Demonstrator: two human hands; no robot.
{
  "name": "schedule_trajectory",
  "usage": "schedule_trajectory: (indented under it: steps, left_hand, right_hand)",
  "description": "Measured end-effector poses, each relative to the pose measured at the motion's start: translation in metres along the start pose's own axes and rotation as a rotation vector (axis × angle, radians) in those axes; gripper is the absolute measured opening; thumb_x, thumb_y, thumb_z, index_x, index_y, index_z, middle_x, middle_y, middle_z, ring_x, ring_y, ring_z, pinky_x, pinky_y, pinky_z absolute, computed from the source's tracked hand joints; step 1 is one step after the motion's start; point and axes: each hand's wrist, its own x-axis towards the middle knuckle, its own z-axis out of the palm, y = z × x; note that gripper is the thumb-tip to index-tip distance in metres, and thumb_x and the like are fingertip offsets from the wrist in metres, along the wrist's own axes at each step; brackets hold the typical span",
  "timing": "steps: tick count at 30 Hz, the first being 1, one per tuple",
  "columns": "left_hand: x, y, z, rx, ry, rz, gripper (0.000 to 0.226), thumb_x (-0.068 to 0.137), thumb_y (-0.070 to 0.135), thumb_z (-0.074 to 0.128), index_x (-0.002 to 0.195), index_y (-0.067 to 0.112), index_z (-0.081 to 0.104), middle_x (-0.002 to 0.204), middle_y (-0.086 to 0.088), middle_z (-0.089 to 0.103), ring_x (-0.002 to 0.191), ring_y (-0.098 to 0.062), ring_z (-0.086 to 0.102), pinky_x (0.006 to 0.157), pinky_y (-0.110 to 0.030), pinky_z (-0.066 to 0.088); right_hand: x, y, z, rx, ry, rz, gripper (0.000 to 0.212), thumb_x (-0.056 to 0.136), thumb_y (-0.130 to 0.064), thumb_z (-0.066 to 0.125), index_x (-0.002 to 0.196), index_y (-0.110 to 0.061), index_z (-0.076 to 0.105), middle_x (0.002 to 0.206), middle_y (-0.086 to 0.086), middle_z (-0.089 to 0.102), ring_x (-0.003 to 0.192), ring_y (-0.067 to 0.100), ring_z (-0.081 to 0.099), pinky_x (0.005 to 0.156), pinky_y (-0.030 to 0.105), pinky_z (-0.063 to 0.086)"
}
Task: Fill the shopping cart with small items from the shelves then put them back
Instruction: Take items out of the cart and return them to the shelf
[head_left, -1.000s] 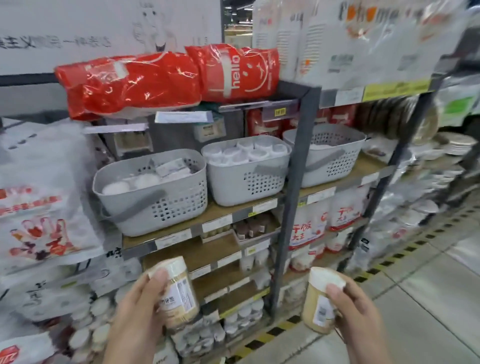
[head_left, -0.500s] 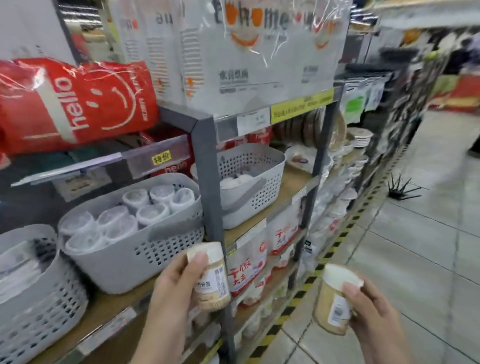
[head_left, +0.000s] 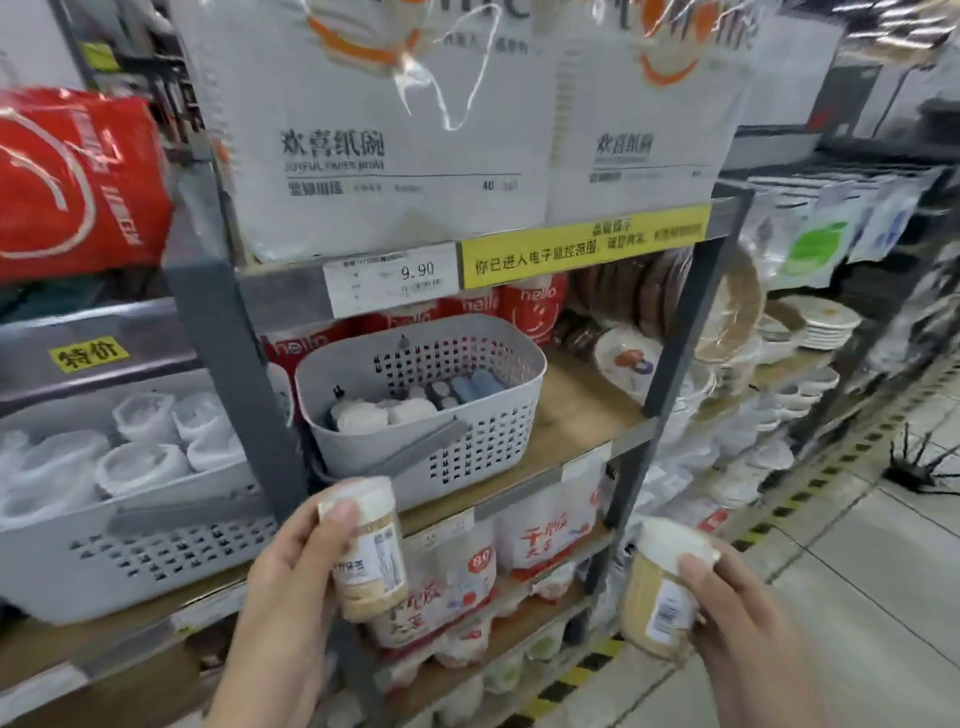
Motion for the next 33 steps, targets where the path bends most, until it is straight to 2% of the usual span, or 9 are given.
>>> schedule_trajectory:
  steps: [3,6,8,12,18,21,25,30,33]
  left_hand:
    - [-0.003,-0.003,0.013,0.002,0.082,0.042,0.046,0.061,0.047,0.069,0.100,0.022,0.067,0.090,0.001,0.075,0.074,-0.011,0.070,0.062,-0.034,0.053]
    - [-0.001,-0.003,0.021,0.003,0.155,0.061,0.034,0.069,0.038,0.058,0.099,0.024,0.067,0.090,0.002,0.075,0.078,-0.014,0.070,0.071,-0.039,0.051]
    - [0.006,0.002,0.029,0.017,0.201,0.094,0.028,0.072,0.035,0.056,0.095,0.025,0.068,0.087,0.003,0.074,0.077,-0.015,0.069,0.072,-0.040,0.051]
    - [0.030,0.011,0.046,0.030,0.260,0.161,0.033,0.069,0.035,0.055,0.097,0.021,0.068,0.085,0.004,0.074,0.075,-0.011,0.069,0.073,-0.040,0.049]
    - [0.074,0.018,0.075,0.052,0.221,0.239,0.039,0.070,0.035,0.064,0.104,0.015,0.067,0.095,-0.005,0.074,0.089,-0.023,0.069,0.079,-0.044,0.054]
    - [0.094,0.018,0.086,0.090,0.193,0.294,0.042,0.066,0.036,0.075,0.103,0.019,0.065,0.094,0.001,0.074,0.090,-0.019,0.069,0.077,-0.035,0.057]
    - [0.109,0.026,0.095,0.228,0.137,0.357,0.047,0.065,0.042,0.080,0.105,0.028,0.063,0.099,0.010,0.072,0.093,-0.011,0.068,0.083,-0.039,0.052]
    - [0.133,0.029,0.098,0.448,0.114,0.450,0.054,0.054,0.055,0.064,0.100,0.026,0.064,0.096,0.015,0.072,0.091,-0.001,0.066,0.078,-0.020,0.051]
    - [0.145,0.025,0.099,0.606,0.076,0.410,0.039,0.062,0.044,0.073,0.096,0.029,0.063,0.093,0.017,0.070,0.091,0.004,0.064,0.080,-0.019,0.050]
  right_hand:
    - [0.036,-0.009,-0.006,-0.050,-0.084,0.031,0.017,0.081,-0.017,0.064,0.096,-0.015,0.069,0.080,-0.002,0.071,0.075,0.015,0.067,0.065,0.029,0.052]
    - [0.066,-0.011,0.000,-0.112,-0.192,0.040,0.069,0.047,-0.057,0.084,0.103,-0.019,0.072,0.099,0.004,0.073,0.097,0.026,0.068,0.085,0.043,0.052]
    - [0.085,-0.015,0.013,-0.129,-0.252,0.028,0.088,0.027,-0.071,0.083,0.101,-0.025,0.073,0.102,0.004,0.073,0.098,0.024,0.067,0.085,0.042,0.050]
    - [0.120,-0.023,0.038,-0.081,-0.357,-0.019,0.083,0.027,-0.073,0.082,0.099,-0.032,0.073,0.102,0.001,0.073,0.098,0.020,0.067,0.082,0.036,0.051]
    - [0.163,-0.037,0.058,-0.037,-0.440,-0.117,0.081,0.033,-0.071,0.083,0.101,-0.028,0.072,0.100,0.003,0.072,0.090,0.016,0.067,0.068,0.022,0.054]
    - [0.180,-0.039,0.060,-0.054,-0.451,-0.148,0.079,0.036,-0.071,0.082,0.100,-0.026,0.071,0.100,0.005,0.072,0.088,0.018,0.067,0.068,0.023,0.055]
    - [0.194,-0.043,0.068,-0.058,-0.460,-0.184,0.077,0.039,-0.071,0.082,0.101,-0.025,0.071,0.097,0.002,0.071,0.085,0.017,0.064,0.066,0.024,0.054]
    - [0.214,-0.047,0.084,-0.089,-0.493,-0.251,0.072,0.041,-0.075,0.078,0.101,-0.037,0.068,0.100,-0.004,0.070,0.090,0.016,0.065,0.071,0.027,0.056]
    - [0.223,-0.048,0.091,-0.089,-0.524,-0.302,0.067,0.047,-0.073,0.076,0.104,-0.038,0.067,0.104,-0.002,0.069,0.094,0.018,0.065,0.075,0.032,0.056]
